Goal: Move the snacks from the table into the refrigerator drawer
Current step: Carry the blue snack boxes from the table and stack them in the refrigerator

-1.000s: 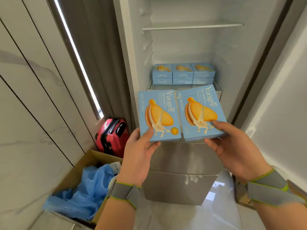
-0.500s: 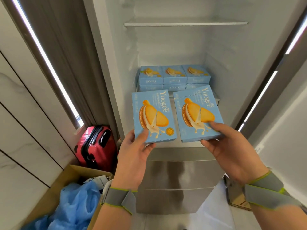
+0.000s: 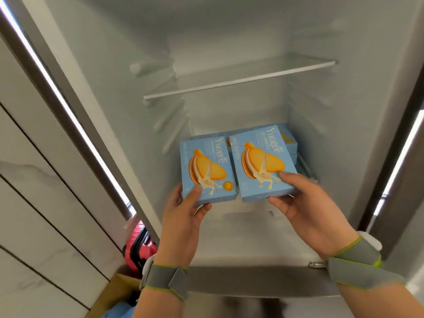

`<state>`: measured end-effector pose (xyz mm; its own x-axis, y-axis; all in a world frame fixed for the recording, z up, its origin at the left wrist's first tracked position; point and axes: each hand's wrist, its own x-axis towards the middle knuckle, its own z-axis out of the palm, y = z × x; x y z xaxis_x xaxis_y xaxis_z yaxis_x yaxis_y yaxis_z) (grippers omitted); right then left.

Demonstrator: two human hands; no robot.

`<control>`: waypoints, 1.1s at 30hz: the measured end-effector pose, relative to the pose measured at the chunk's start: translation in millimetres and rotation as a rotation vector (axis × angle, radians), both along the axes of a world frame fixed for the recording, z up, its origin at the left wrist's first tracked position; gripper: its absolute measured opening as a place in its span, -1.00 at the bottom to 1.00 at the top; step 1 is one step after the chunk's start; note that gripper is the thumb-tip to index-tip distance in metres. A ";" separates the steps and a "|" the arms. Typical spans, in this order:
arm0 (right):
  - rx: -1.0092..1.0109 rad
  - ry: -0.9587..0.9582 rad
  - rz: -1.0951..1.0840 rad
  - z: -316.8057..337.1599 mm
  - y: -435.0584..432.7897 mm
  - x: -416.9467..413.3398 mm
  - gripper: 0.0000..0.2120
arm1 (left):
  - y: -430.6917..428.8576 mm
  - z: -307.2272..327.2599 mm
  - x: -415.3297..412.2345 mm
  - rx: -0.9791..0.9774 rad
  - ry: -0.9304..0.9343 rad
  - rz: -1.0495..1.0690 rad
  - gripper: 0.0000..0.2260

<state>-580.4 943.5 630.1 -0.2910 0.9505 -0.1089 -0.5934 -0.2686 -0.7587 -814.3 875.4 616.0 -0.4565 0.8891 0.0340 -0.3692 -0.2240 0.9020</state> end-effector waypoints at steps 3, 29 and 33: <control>-0.012 -0.008 -0.014 -1.8 21.6 -4.1 -0.76 | 23.1 -0.6 -3.5 -0.004 0.003 0.035 -0.61; 0.154 -0.190 -0.275 15.4 96.6 -62.8 -0.63 | 149.7 -13.9 -51.5 -0.075 0.901 0.397 -0.43; 0.165 -0.229 -0.301 18.2 105.5 -69.4 -0.59 | 164.0 -12.6 -58.9 -0.084 0.902 0.367 -0.44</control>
